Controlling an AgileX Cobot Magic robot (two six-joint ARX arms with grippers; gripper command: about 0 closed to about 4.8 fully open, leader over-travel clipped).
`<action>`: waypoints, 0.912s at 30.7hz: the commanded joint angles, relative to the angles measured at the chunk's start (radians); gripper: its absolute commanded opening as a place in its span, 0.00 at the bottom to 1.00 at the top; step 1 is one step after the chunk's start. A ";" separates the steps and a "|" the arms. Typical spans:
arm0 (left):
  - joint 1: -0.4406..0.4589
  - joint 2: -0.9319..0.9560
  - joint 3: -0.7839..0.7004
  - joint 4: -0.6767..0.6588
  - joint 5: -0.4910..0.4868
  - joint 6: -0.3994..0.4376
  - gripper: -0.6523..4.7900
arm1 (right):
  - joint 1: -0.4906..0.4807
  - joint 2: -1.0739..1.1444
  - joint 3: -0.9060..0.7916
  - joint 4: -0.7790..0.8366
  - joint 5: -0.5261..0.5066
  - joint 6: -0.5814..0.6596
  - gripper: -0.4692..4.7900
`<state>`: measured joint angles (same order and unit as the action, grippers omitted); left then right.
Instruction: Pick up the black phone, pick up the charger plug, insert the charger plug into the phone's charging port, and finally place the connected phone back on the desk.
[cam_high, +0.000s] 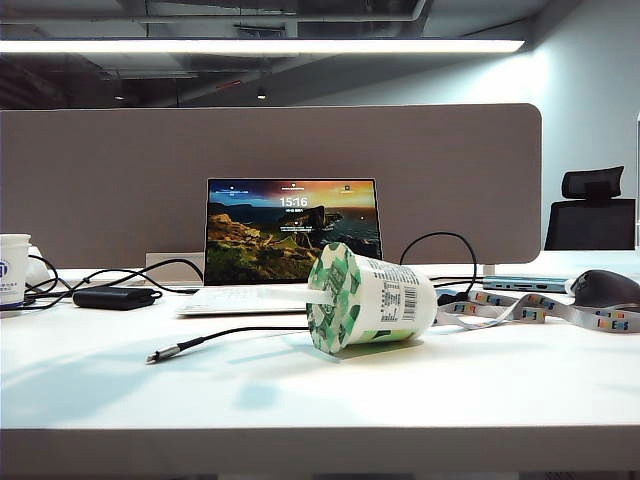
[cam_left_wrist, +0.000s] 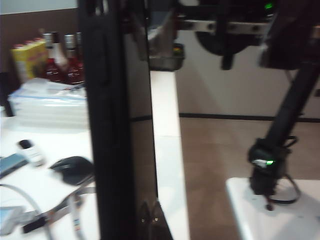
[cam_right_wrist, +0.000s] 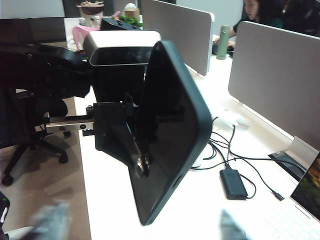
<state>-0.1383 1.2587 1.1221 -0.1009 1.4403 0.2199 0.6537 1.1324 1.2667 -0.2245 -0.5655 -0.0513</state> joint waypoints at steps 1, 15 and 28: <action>-0.026 -0.008 0.005 0.038 0.031 -0.037 0.11 | -0.021 -0.004 0.008 0.022 -0.017 0.000 0.80; -0.164 -0.008 0.005 0.121 0.013 -0.045 0.11 | -0.031 0.010 0.008 0.146 -0.149 0.141 0.80; -0.164 -0.008 0.005 0.163 0.019 -0.101 0.11 | -0.025 0.072 0.008 0.240 -0.223 0.232 0.79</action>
<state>-0.3031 1.2583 1.1225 0.0349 1.4475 0.1242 0.6266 1.2037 1.2682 -0.0196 -0.7795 0.1585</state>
